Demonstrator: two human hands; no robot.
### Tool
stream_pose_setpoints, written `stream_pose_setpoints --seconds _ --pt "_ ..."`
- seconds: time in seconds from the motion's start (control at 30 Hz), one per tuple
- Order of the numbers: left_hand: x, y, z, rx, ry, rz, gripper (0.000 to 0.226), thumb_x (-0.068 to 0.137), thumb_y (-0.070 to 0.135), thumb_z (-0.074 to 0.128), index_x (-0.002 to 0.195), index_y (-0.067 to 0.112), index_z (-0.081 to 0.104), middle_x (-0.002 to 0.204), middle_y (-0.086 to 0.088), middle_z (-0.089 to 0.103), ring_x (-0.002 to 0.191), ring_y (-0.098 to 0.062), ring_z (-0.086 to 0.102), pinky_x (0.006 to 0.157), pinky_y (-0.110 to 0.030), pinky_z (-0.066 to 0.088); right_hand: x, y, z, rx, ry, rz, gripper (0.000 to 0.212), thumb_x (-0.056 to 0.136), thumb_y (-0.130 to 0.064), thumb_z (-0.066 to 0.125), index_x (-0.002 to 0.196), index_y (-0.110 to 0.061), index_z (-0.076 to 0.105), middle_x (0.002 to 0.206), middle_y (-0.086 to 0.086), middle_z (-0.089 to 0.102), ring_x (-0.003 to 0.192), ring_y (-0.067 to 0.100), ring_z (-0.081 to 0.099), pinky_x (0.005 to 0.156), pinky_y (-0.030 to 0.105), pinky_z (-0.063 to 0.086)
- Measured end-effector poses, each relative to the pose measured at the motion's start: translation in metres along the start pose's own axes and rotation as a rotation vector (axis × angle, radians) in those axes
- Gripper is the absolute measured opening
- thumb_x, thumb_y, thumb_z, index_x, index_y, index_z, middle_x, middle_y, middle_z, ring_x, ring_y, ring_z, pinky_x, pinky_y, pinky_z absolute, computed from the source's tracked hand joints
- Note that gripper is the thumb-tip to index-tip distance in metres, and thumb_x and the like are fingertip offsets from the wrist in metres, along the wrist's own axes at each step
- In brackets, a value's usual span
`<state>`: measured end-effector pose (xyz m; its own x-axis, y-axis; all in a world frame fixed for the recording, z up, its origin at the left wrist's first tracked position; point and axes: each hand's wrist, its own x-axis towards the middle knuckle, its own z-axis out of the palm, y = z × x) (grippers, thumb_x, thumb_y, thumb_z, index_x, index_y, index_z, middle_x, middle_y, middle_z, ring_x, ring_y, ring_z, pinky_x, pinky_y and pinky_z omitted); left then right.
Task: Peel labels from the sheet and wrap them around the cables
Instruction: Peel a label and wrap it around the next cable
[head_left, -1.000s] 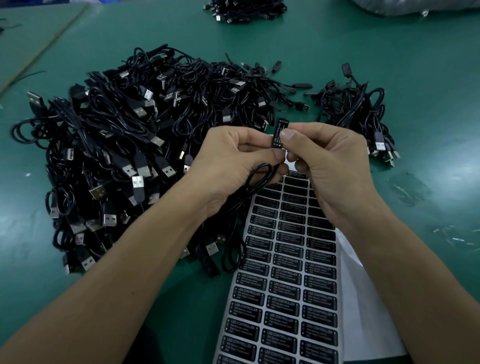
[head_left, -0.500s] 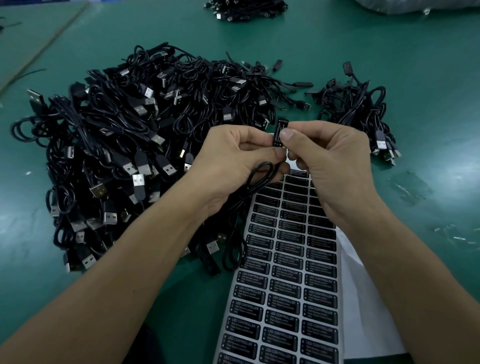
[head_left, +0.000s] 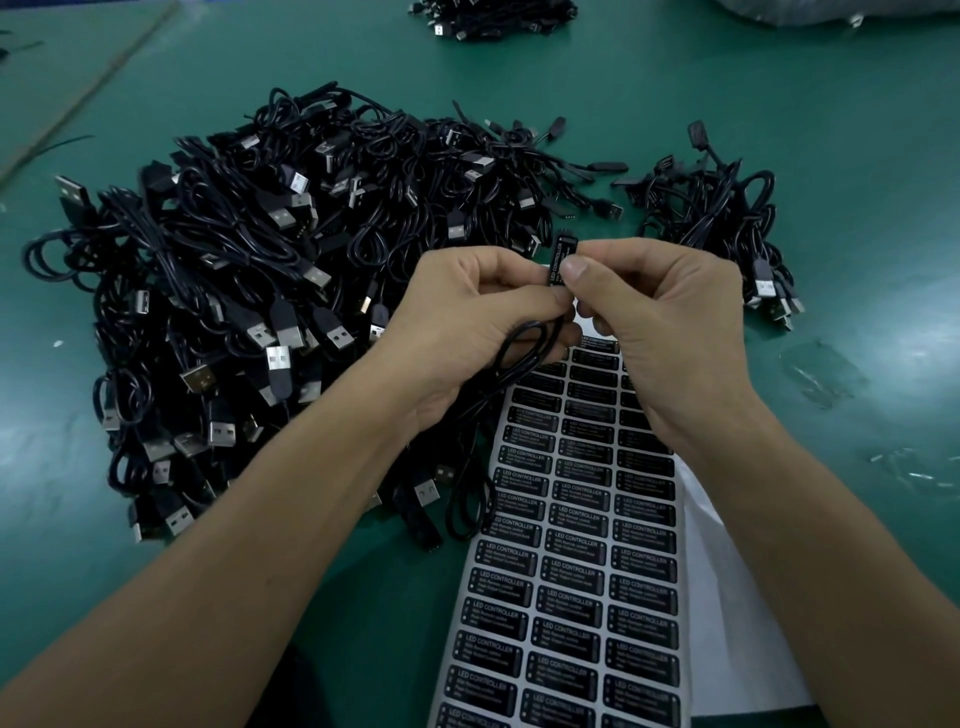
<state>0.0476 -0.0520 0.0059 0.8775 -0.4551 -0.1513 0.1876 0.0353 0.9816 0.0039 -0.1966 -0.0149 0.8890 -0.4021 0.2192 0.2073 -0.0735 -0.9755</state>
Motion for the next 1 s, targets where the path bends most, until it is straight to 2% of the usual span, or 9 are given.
stream_pose_setpoints --seconds 0.13,0.33,0.53,0.77,1.0 --pt "-0.0005 0.0003 0.0003 -0.007 0.006 -0.008 0.011 0.086 0.003 0.074 0.093 -0.002 0.069 0.085 -0.023 0.075 0.075 -0.029 0.075 0.066 -0.031 0.062 -0.0005 0.0008 0.0006 -0.013 0.001 -0.018 0.008 0.087 -0.009 0.076 0.087 -0.018 0.075 0.067 -0.01 0.072 0.061 -0.001 0.063 0.061 0.012 0.049" --pt "-0.0007 -0.0004 0.0018 -0.022 -0.004 -0.017 0.007 0.087 0.0 0.071 0.093 -0.003 0.067 0.074 -0.015 0.074 0.069 -0.023 0.074 0.063 -0.028 0.061 -0.0015 0.0002 0.0 -0.052 0.007 -0.049 0.009 0.085 -0.011 0.078 0.085 -0.02 0.077 0.07 -0.007 0.074 0.065 0.004 0.067 0.064 0.018 0.052" --pt "-0.0006 0.0 0.0021 -0.009 -0.008 -0.013 0.008 0.087 -0.002 0.071 0.093 -0.005 0.068 0.075 -0.016 0.074 0.069 -0.023 0.074 0.063 -0.028 0.061 -0.0003 0.0009 -0.0012 -0.09 0.017 -0.053 0.007 0.085 -0.012 0.079 0.087 -0.019 0.078 0.073 -0.006 0.075 0.068 0.006 0.068 0.067 0.021 0.054" --pt "-0.0003 -0.0006 0.0022 0.0 -0.011 -0.015 0.005 0.085 -0.002 0.073 0.088 -0.002 0.069 0.074 -0.019 0.074 0.066 -0.023 0.073 0.061 -0.027 0.06 0.0003 0.0005 -0.0016 -0.059 0.017 -0.024 0.007 0.086 -0.013 0.077 0.085 -0.019 0.076 0.063 -0.012 0.07 0.058 -0.001 0.061 0.058 0.012 0.047" --pt "0.0004 -0.0022 0.0026 -0.008 -0.01 -0.014 0.006 0.085 -0.002 0.072 0.09 -0.003 0.069 0.073 -0.019 0.074 0.064 -0.021 0.073 0.059 -0.025 0.058 0.0001 -0.0015 -0.0021 -0.036 0.009 0.003 0.005 0.087 -0.01 0.076 0.086 -0.016 0.075 0.061 -0.012 0.069 0.057 -0.002 0.06 0.056 0.011 0.046"
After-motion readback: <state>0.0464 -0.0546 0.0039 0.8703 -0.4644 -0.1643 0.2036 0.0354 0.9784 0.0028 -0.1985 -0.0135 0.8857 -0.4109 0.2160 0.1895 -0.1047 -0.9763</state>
